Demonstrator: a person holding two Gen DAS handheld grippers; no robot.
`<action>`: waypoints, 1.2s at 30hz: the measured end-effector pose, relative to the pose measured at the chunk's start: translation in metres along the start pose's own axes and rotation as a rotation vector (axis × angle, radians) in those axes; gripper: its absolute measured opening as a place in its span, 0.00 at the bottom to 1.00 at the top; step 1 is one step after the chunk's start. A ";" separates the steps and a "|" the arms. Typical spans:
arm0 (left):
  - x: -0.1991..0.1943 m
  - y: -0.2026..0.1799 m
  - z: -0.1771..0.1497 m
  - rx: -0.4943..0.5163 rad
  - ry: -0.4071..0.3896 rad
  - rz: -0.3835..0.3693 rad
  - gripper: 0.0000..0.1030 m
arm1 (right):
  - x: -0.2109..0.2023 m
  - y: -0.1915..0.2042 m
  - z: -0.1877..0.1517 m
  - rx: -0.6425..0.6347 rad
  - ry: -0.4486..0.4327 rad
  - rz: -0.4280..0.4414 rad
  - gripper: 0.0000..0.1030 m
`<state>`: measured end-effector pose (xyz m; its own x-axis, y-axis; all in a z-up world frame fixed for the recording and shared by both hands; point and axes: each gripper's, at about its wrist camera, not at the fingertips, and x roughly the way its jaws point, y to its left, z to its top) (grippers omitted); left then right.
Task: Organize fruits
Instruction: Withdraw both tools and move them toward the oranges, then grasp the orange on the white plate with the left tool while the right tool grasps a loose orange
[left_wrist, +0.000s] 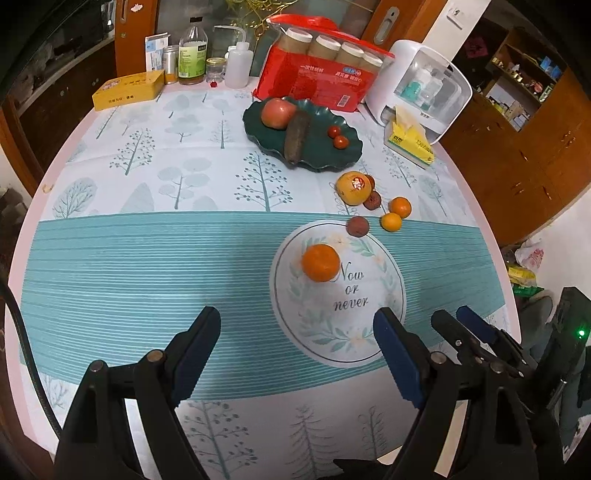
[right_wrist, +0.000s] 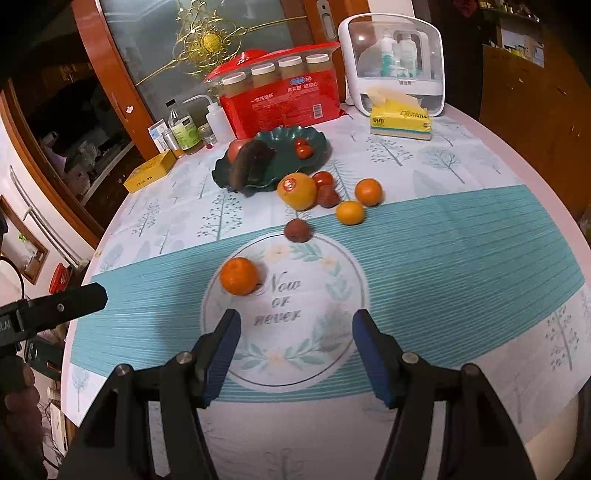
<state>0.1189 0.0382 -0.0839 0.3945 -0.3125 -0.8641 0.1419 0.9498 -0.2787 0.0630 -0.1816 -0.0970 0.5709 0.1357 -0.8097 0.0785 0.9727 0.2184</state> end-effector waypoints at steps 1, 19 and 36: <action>0.003 -0.003 0.000 -0.006 0.004 0.005 0.81 | 0.000 -0.003 0.001 -0.005 -0.001 0.002 0.61; 0.048 -0.051 0.005 -0.213 -0.008 0.119 0.81 | 0.024 -0.073 0.063 -0.237 -0.003 0.091 0.61; 0.100 -0.048 0.030 -0.370 -0.004 0.285 0.81 | 0.089 -0.106 0.135 -0.359 -0.015 0.181 0.61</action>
<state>0.1788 -0.0390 -0.1440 0.3741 -0.0376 -0.9266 -0.3062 0.9381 -0.1617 0.2157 -0.2984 -0.1192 0.5617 0.3106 -0.7668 -0.3137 0.9376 0.1500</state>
